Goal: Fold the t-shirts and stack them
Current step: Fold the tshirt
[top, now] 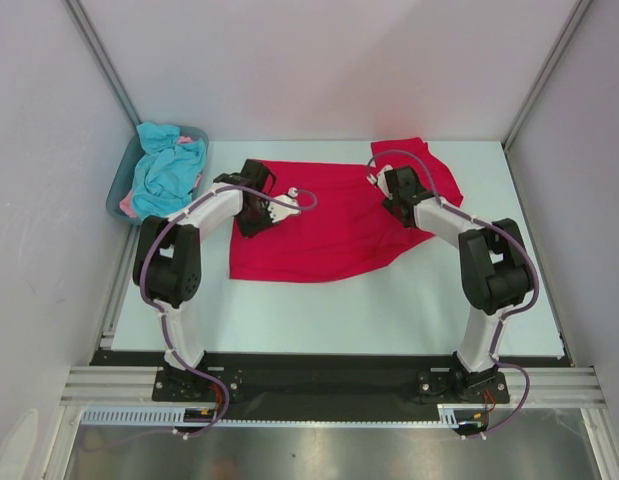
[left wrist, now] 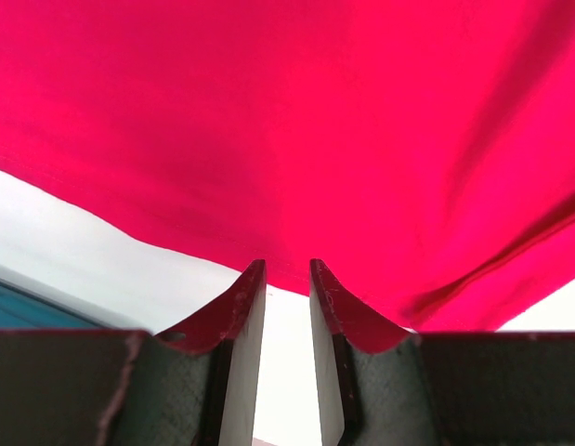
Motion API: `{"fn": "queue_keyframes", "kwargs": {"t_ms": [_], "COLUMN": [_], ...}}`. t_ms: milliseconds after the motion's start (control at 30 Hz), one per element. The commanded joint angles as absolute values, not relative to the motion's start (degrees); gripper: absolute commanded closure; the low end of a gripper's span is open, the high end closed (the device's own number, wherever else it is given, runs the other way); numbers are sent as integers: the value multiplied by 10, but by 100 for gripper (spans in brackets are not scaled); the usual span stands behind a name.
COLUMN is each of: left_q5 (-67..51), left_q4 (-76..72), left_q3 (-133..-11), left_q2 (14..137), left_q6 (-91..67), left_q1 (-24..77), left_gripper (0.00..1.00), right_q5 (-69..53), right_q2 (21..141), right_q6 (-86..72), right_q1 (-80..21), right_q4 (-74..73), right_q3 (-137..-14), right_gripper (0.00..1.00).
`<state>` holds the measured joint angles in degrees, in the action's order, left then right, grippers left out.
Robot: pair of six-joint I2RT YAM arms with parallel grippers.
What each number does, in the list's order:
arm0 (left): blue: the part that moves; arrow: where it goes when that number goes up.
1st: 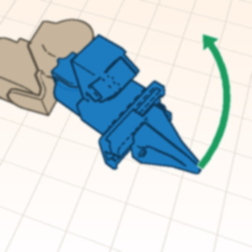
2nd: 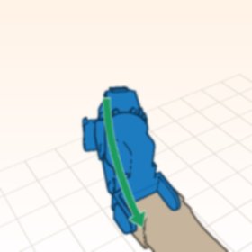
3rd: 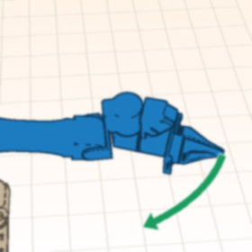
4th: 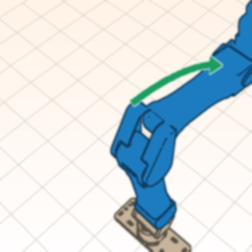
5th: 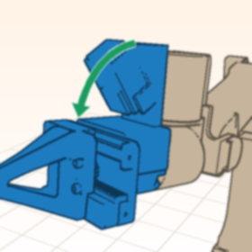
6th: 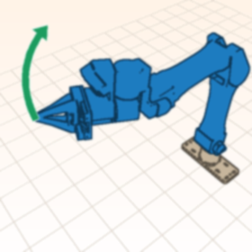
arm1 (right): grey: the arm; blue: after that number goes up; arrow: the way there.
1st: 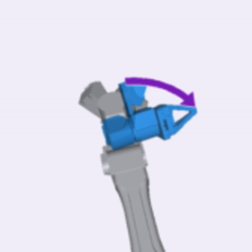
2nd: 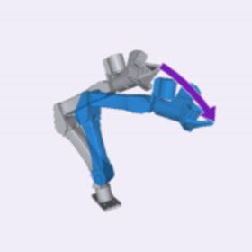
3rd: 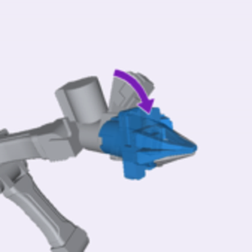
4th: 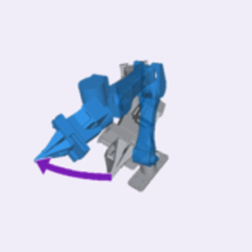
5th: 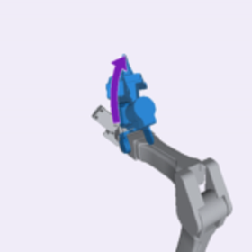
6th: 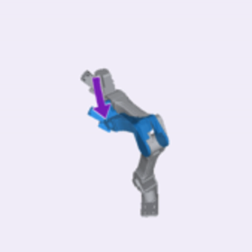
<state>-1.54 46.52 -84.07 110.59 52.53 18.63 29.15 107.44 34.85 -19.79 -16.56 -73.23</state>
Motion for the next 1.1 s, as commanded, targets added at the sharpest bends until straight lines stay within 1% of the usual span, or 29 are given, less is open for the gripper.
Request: {"fn": "queue_keyframes", "kwargs": {"t_ms": [0,167,233,333,400,500,633,900,1067], "left_q5": [-25,-55,-71,-92,-105,-144,-155,-146,-140], "left_q4": [471,523,574,655,711,753,756,763,764], "left_q3": [-824,-788,-783,-808,-830,-870,-853,-829,-841], "left_q2": [1069,1038,1033,1048,1063,1084,1080,1128,1157], "left_q6": [528,611,656,685,685,679,695,699,704], "left_q1": [192,192,192,187,185,178,177,163,149], "left_gripper": [70,71,74,76,75,74,73,72,72], "right_q5": [318,320,324,329,331,341,346,357,360], "right_q2": [1033,1015,1012,1009,1010,1013,1012,1008,1011], "right_q6": [353,369,374,382,385,388,389,403,403], "right_q1": [-186,-177,-171,-163,-156,-155,-156,-156,-156], "right_q4": [-130,-129,-127,-125,-123,-122,-119,-113,-111], "right_q3": [-718,-686,-679,-672,-670,-666,-664,-657,-656], "right_gripper": [38,38,38,39,39,39,39,39,39]}}
